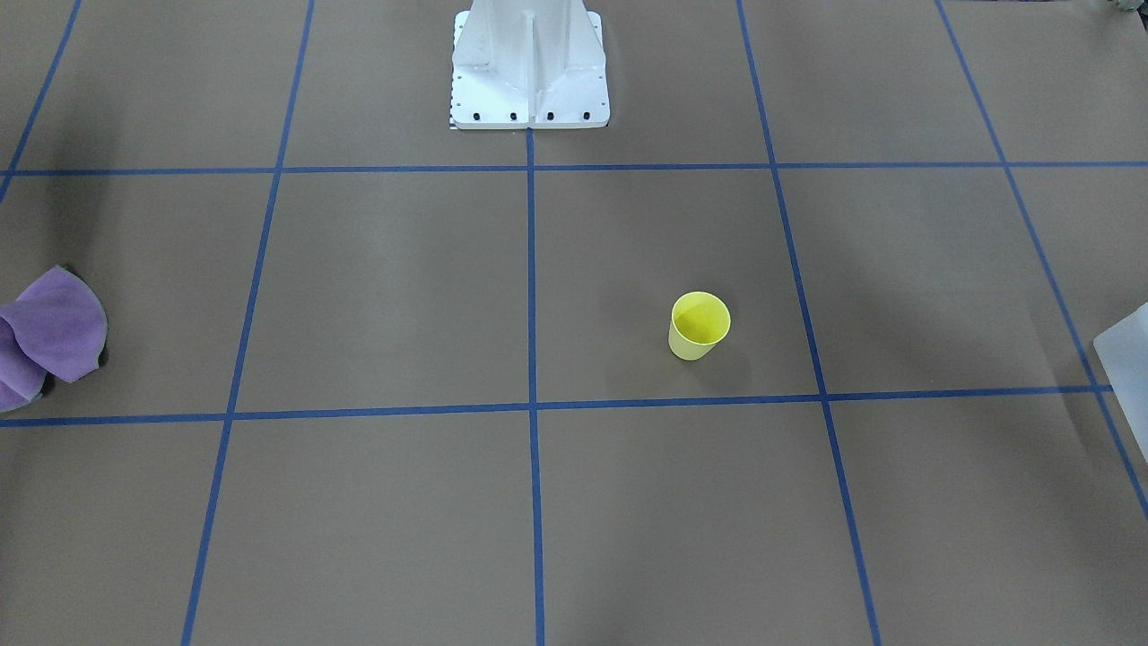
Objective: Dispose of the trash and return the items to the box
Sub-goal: 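Lower the green bowl into the clear bin and release it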
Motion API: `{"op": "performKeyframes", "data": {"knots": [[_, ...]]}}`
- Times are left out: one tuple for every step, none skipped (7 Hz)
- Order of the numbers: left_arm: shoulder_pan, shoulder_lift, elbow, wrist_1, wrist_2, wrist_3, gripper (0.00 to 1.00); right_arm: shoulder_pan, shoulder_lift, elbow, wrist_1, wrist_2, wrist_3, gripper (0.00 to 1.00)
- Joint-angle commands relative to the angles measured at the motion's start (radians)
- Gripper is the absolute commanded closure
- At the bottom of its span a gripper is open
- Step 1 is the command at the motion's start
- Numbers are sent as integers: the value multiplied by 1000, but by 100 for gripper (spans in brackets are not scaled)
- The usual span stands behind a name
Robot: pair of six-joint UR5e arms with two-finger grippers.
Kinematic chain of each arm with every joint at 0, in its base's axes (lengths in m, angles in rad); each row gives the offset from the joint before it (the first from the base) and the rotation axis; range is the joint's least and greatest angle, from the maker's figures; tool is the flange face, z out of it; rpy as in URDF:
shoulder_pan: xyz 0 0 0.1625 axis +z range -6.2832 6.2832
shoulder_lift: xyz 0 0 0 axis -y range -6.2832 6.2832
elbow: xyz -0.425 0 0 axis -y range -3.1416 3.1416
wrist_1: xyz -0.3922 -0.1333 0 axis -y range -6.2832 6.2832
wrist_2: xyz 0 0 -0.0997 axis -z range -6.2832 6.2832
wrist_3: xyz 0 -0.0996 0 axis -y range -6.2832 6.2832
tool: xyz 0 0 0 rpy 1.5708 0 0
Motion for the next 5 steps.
{"op": "performKeyframes", "data": {"knots": [[1,-6,35,-41,2,-22,59,-1,0,-3,0,-1,0,0],[3,-26,31,-40,2,-51,49,-1,1,-3,0,-1,0,0],[3,-30,19,-42,2,-70,35,-1,0,-1,0,-1,2,0],[-14,-24,-80,-19,-31,-93,35,-1,1,-3,0,-1,2,0],[-17,-12,-247,73,-73,-168,35,-1,0,-7,0,-2,0,0]]}}
